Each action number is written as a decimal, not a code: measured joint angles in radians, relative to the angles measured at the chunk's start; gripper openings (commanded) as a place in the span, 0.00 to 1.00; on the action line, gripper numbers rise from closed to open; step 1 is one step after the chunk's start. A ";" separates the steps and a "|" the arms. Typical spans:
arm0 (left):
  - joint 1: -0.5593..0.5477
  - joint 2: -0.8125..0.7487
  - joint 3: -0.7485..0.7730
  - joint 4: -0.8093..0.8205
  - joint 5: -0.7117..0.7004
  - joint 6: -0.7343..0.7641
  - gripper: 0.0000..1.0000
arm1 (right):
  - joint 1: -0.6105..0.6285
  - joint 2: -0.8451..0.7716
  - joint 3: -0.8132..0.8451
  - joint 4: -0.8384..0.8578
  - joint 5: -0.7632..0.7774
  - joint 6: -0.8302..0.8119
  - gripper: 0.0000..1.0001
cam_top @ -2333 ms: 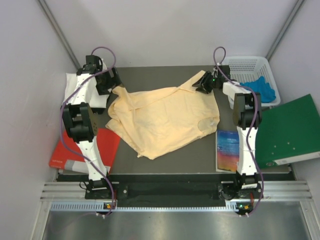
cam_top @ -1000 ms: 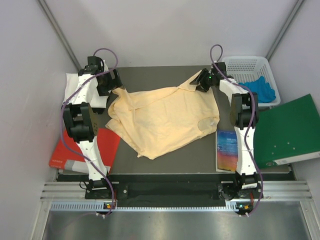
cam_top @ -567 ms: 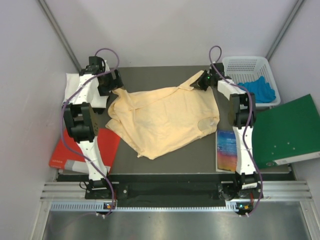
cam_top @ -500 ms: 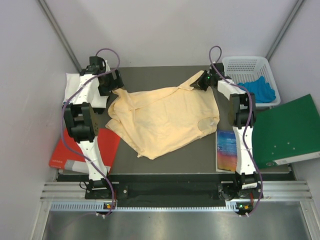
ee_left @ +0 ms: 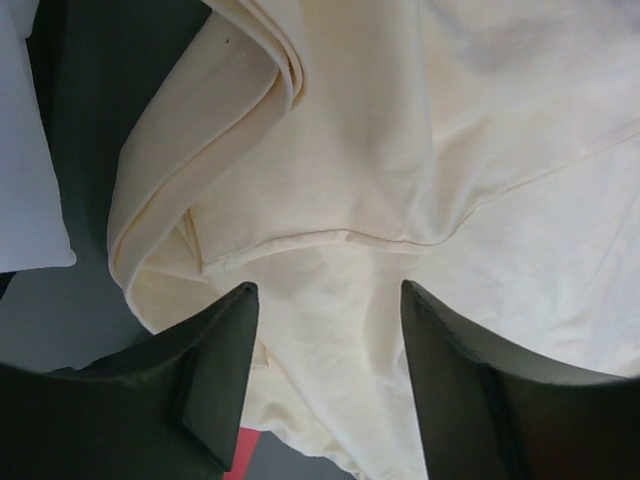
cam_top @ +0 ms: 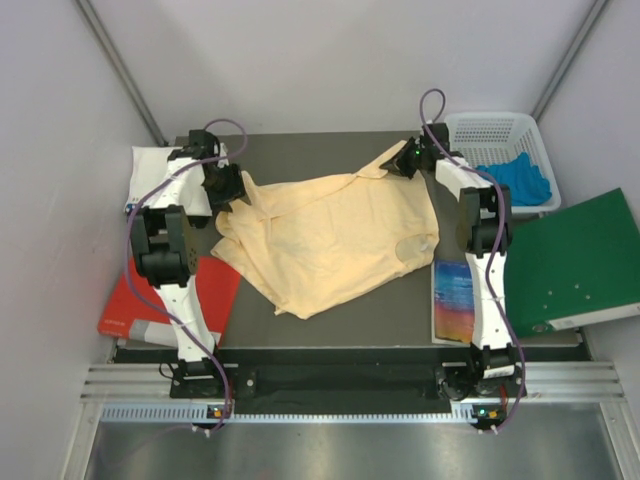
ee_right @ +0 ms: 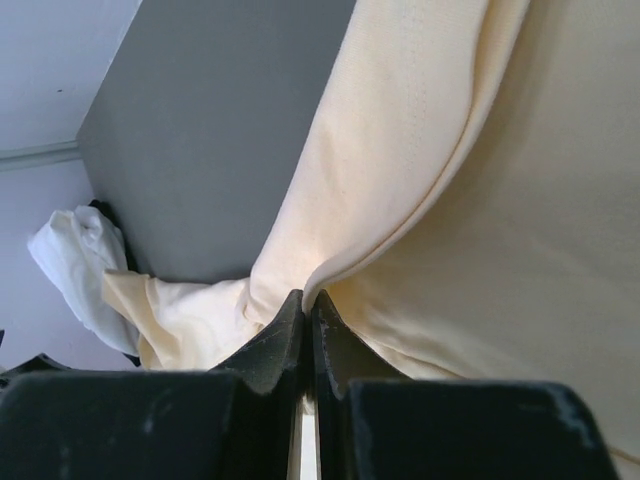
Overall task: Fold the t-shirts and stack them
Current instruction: Flatten out the tshirt
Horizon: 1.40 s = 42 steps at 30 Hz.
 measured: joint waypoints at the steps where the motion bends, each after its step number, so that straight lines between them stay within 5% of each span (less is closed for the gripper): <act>1: 0.000 0.000 0.000 0.000 -0.005 -0.003 0.58 | -0.001 0.000 0.005 0.001 -0.002 0.000 0.00; 22: 0.000 0.094 -0.005 -0.004 -0.150 -0.050 0.56 | -0.006 0.000 0.002 0.024 -0.018 0.015 0.00; 26: 0.000 0.118 -0.002 -0.003 -0.164 -0.056 0.31 | -0.006 0.000 -0.006 0.034 -0.021 0.015 0.00; 27: 0.000 0.121 0.001 -0.004 -0.167 -0.057 0.07 | -0.006 0.000 -0.011 0.037 -0.023 0.016 0.00; 28: 0.002 0.122 0.005 -0.004 -0.166 -0.059 0.00 | -0.006 0.000 -0.012 0.037 -0.024 0.016 0.00; 39: 0.000 0.140 0.060 -0.023 -0.184 -0.063 0.00 | -0.006 -0.002 -0.052 0.058 -0.026 0.023 0.00; 40: 0.000 0.138 0.068 -0.027 -0.189 -0.063 0.25 | -0.006 -0.004 -0.056 0.059 -0.027 0.023 0.00; 42: 0.000 0.127 0.077 -0.032 -0.201 -0.063 0.39 | -0.006 -0.004 -0.057 0.059 -0.031 0.022 0.00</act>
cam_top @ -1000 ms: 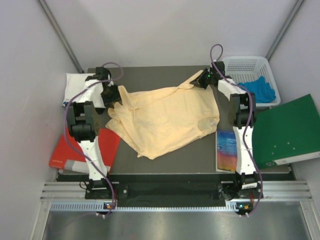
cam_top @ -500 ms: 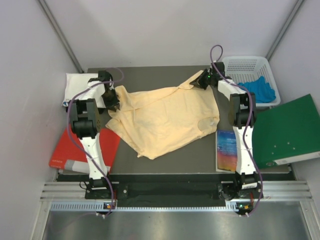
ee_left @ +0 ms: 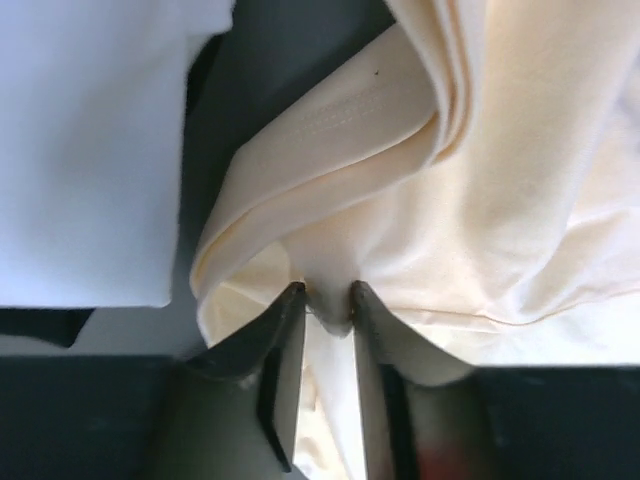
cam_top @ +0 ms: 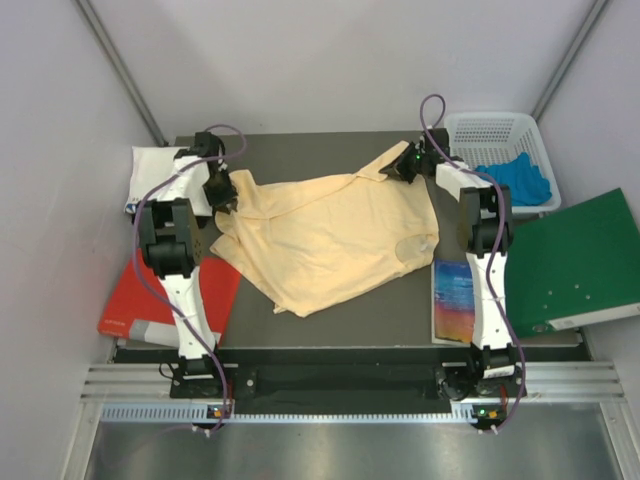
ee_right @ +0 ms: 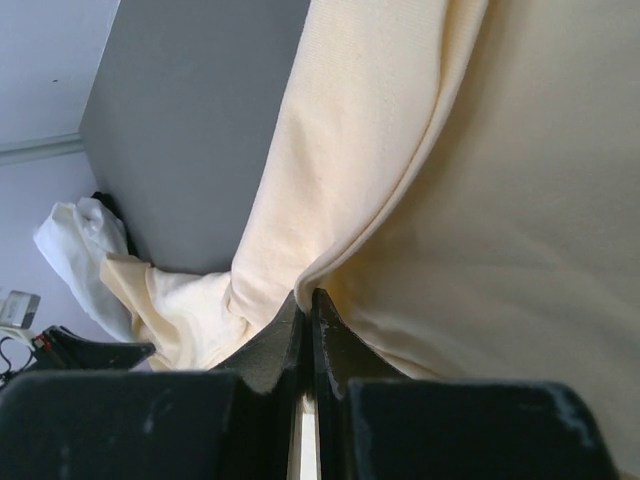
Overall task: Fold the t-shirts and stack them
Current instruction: Flatten out the tshirt
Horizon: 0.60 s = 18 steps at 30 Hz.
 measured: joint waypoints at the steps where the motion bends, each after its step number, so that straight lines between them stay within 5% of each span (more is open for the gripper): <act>1: 0.000 -0.009 0.005 -0.002 -0.011 0.001 0.41 | 0.000 -0.002 -0.001 0.000 -0.002 0.000 0.00; 5: 0.000 -0.045 0.020 0.000 -0.044 -0.005 0.00 | -0.002 -0.006 -0.002 0.000 -0.008 0.000 0.00; 10: 0.000 -0.053 0.037 0.006 -0.051 -0.002 0.01 | -0.007 -0.006 -0.002 0.000 -0.016 0.000 0.00; 14: 0.000 -0.052 0.037 0.005 -0.050 -0.005 0.35 | -0.010 -0.011 -0.007 0.000 -0.018 -0.001 0.00; 15: 0.000 -0.052 0.038 0.003 -0.050 -0.006 0.58 | -0.011 -0.013 -0.012 0.002 -0.019 -0.001 0.00; 18: 0.000 -0.053 0.037 0.001 -0.051 -0.014 0.80 | -0.013 -0.020 -0.021 0.000 -0.021 -0.001 0.00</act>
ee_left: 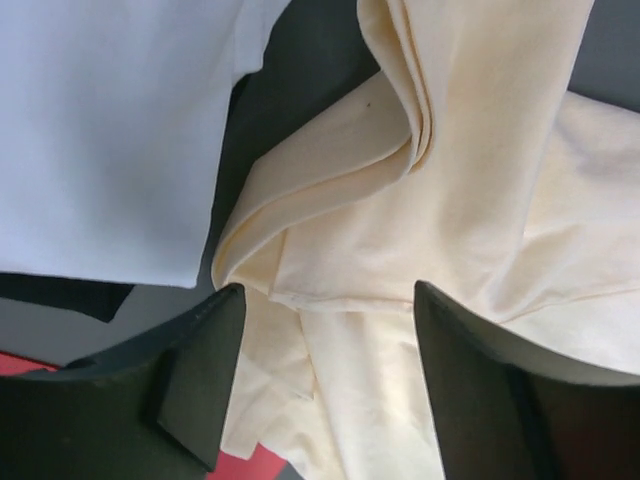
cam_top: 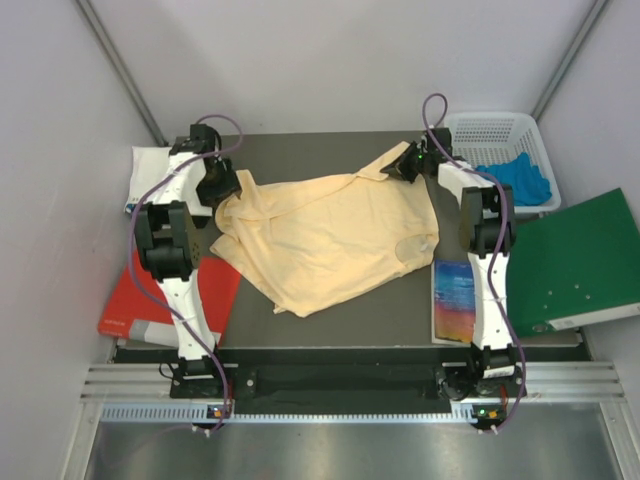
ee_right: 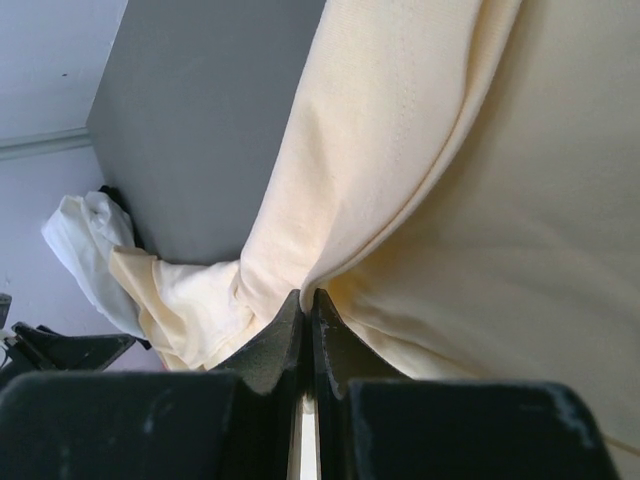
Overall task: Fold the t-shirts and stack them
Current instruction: Flatten out the tshirt
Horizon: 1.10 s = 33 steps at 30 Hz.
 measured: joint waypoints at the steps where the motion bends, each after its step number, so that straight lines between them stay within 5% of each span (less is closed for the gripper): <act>1: 0.000 -0.001 -0.002 0.000 0.000 -0.001 0.82 | 0.000 -0.001 -0.002 0.001 0.000 0.000 0.00; 8: 0.003 -0.055 -0.106 0.015 0.012 -0.018 0.70 | 0.000 -0.006 -0.011 0.008 -0.003 0.001 0.00; 27: 0.006 -0.029 -0.154 0.084 0.037 -0.046 0.61 | -0.002 -0.006 -0.011 0.016 -0.022 0.002 0.00; 30: 0.007 0.010 -0.122 0.088 0.035 -0.040 0.25 | -0.002 -0.006 -0.011 0.018 -0.023 0.002 0.00; 31: 0.007 0.020 -0.116 0.092 0.034 -0.042 0.00 | -0.002 -0.006 -0.011 0.018 -0.023 0.002 0.00; 33: 0.008 0.038 -0.106 0.096 0.034 -0.037 0.00 | -0.002 -0.006 -0.011 0.018 -0.023 0.002 0.00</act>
